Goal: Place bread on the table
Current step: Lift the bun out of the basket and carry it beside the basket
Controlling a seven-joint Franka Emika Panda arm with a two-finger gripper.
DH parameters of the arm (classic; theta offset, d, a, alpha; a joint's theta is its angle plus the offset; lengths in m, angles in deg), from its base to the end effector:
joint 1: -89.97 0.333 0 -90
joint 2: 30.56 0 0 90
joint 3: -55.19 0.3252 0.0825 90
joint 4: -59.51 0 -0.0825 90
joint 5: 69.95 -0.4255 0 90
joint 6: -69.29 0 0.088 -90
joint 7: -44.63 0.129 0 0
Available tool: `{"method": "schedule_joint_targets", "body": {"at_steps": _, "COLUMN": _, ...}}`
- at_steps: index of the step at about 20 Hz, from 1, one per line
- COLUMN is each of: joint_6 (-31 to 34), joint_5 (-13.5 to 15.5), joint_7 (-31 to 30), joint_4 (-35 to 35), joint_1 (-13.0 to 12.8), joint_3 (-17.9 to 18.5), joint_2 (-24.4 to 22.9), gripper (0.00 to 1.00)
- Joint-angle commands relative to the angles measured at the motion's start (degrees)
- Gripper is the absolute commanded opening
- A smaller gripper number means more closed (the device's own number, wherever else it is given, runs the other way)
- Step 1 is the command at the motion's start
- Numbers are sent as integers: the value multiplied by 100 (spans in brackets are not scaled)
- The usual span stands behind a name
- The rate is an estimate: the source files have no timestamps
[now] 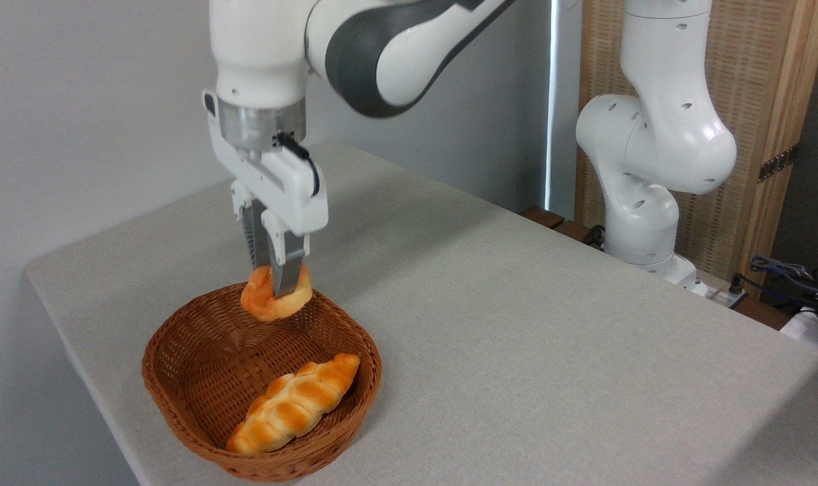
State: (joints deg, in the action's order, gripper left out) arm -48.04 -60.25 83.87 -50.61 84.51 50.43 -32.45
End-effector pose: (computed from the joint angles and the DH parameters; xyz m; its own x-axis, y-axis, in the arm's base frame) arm 0.5974 -0.1208 0.4934 0.6838 -0.6966 0.2173 -0.7174 -0.6962 0.0257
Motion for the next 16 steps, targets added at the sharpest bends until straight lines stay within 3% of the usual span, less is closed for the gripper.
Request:
{"method": "schedule_joint_targets", "body": {"at_steps": 1, "joint_6": 666, "joint_5": 120, "joint_7": 57, "joint_4": -79, "joint_1": -8, "joint_3": 72, "joint_2": -575, "gripper": 44}}
{"method": "schedule_joint_targets", "body": {"at_steps": 4, "joint_6": 1010, "joint_5": 120, "joint_7": 127, "joint_4": -359, "joint_1": -60, "joint_3": 64, "joint_2": -996, "gripper": 45}}
{"method": "schedule_joint_targets", "body": {"at_steps": 10, "joint_6": 932, "joint_5": 41, "joint_7": 566, "joint_4": -1502, "joint_1": -324, "joint_3": 72, "joint_2": -1823, "gripper": 46}}
{"method": "schedule_joint_targets", "body": {"at_steps": 16, "joint_6": 238, "joint_5": 15, "joint_7": 628, "joint_4": -2047, "joint_1": -368, "joint_3": 72, "joint_2": -1842, "gripper": 53}}
